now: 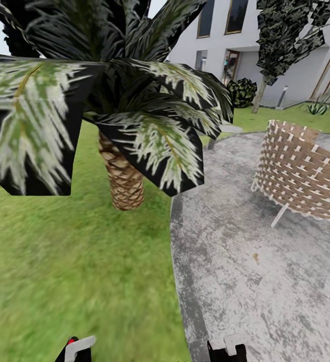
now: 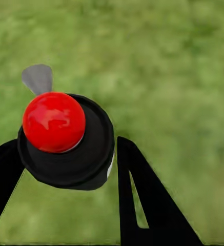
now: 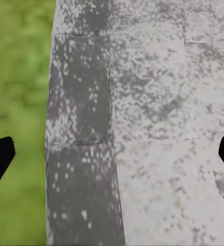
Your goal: In the garden, pick up the pesticide atomizer on the floor and spray pesticide onto both trees until each tree trunk is fully covered.
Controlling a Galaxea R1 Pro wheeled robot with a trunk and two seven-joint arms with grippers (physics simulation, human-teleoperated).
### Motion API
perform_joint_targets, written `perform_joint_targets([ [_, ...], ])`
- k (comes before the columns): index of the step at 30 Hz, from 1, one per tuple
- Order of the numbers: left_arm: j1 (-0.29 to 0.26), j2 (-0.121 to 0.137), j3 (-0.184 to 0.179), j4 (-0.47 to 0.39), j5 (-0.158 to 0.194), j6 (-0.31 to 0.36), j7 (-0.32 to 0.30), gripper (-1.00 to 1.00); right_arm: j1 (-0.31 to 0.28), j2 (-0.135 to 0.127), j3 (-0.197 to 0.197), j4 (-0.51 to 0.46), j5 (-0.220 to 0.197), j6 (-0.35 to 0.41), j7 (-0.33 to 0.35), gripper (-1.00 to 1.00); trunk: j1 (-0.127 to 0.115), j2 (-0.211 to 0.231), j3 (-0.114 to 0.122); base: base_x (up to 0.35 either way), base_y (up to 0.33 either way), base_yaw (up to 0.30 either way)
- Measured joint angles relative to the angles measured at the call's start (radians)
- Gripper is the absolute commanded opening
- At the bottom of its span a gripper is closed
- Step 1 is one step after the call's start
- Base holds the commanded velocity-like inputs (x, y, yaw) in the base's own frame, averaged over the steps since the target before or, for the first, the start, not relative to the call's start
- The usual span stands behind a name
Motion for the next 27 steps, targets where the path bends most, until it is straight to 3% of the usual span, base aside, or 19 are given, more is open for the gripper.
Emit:
perform_joint_targets([
  [14,0.000,0.000,0.001,0.000,0.000,0.001,0.002,-1.00,0.000,0.000,0.000,0.000,0.000,0.000,0.000,1.00,0.000,0.000,0.000,-0.299,0.000,0.279],
  [27,0.000,0.000,0.002,0.000,0.001,0.002,0.004,-1.00,0.000,0.000,0.000,0.000,0.000,0.000,0.000,1.00,0.000,0.000,0.010,-0.020,0.000,0.249],
])
